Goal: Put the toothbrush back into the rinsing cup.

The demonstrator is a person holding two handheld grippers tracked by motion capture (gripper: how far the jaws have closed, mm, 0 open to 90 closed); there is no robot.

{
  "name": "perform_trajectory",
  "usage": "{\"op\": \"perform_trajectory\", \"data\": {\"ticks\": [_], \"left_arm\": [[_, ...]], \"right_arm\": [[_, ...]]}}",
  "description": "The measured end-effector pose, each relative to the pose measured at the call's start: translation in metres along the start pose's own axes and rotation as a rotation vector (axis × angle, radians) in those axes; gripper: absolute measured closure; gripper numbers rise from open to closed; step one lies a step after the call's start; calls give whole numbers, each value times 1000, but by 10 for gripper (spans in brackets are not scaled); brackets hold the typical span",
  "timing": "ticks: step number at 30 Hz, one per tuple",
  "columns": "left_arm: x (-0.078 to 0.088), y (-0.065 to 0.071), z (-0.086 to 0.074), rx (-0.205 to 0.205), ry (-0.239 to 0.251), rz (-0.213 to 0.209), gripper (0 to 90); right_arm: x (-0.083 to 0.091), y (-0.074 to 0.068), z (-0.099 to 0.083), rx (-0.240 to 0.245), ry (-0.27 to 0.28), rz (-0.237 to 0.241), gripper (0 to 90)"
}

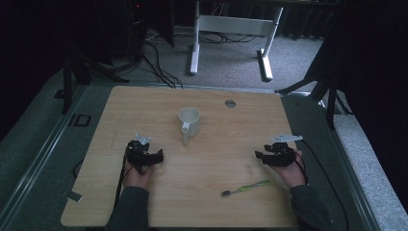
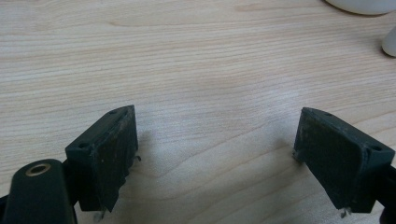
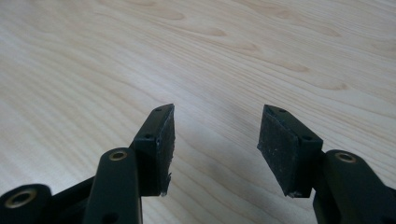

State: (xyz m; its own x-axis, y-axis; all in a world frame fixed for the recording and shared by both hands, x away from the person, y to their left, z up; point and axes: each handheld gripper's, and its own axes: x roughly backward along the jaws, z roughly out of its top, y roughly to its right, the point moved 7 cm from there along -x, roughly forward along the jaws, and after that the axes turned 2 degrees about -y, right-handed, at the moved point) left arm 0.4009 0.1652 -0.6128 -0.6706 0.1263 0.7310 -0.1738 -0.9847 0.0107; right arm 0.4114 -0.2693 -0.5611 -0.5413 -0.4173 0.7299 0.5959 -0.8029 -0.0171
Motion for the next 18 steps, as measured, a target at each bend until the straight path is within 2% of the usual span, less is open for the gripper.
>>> {"op": "perform_trajectory", "data": {"ticks": [5, 18], "left_arm": [[0, 1, 0, -1, 1, -1, 141], [0, 1, 0, -8, -1, -4, 141]], "right_arm": [[2, -5, 3, 60, -29, 46, 462], [7, -2, -2, 127, -89, 144, 479]]}}
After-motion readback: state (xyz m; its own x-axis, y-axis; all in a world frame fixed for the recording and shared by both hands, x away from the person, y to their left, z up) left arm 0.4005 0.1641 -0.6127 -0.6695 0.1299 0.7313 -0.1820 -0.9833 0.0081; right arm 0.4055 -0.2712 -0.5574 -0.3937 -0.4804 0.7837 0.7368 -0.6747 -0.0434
